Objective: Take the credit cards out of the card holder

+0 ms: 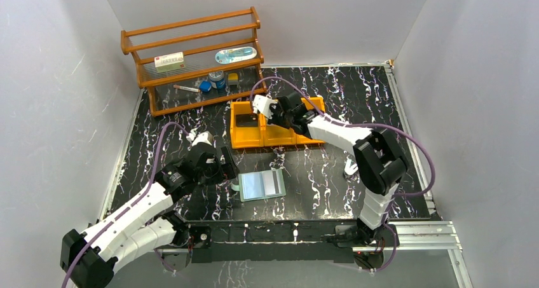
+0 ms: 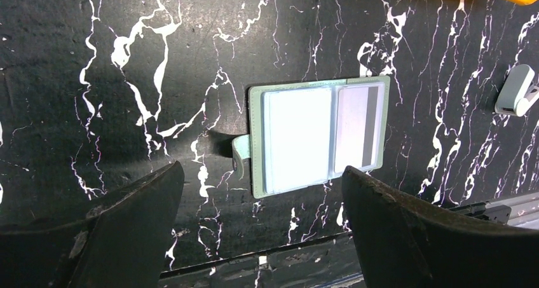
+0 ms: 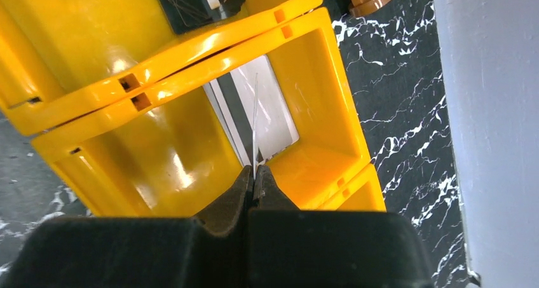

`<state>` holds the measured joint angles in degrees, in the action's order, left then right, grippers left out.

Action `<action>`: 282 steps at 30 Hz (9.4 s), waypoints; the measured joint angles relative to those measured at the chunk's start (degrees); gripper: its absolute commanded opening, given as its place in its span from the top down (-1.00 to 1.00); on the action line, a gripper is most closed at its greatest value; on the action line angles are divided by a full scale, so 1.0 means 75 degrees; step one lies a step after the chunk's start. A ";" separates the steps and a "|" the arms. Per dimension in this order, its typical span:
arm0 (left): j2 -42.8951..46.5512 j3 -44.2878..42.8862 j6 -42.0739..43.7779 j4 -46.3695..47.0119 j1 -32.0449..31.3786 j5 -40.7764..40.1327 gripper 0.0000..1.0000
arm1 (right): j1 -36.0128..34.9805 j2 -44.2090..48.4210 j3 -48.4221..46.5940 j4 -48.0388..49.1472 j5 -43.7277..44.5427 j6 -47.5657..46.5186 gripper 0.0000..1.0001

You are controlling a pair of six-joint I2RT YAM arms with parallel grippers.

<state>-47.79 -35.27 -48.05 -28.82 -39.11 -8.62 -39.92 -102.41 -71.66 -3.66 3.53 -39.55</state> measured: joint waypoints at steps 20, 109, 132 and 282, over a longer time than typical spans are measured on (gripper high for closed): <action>0.0041 0.0006 -0.0087 -0.0227 0.0000 -0.0239 -0.89 | 0.0058 -0.1658 -0.0667 0.0740 0.0513 -0.1851 0.80; 0.1373 -0.0017 -0.2317 -0.2573 0.0000 -0.2477 -0.89 | -0.3928 -0.1160 -0.0711 -0.3471 0.2022 1.0879 -0.03; -0.0358 -0.0178 -0.0530 -0.0076 0.0000 -0.0087 -0.66 | -0.1696 0.2623 0.2474 -0.1518 0.0455 1.1377 -0.17; -0.2760 0.2078 -0.2087 0.5397 0.0041 0.3637 0.53 | -0.0688 0.0953 0.4465 0.1617 -0.3719 1.2858 1.00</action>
<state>-68.49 -19.68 -63.70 11.66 -38.81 18.65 -45.08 -95.26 -38.17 8.47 -24.36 56.88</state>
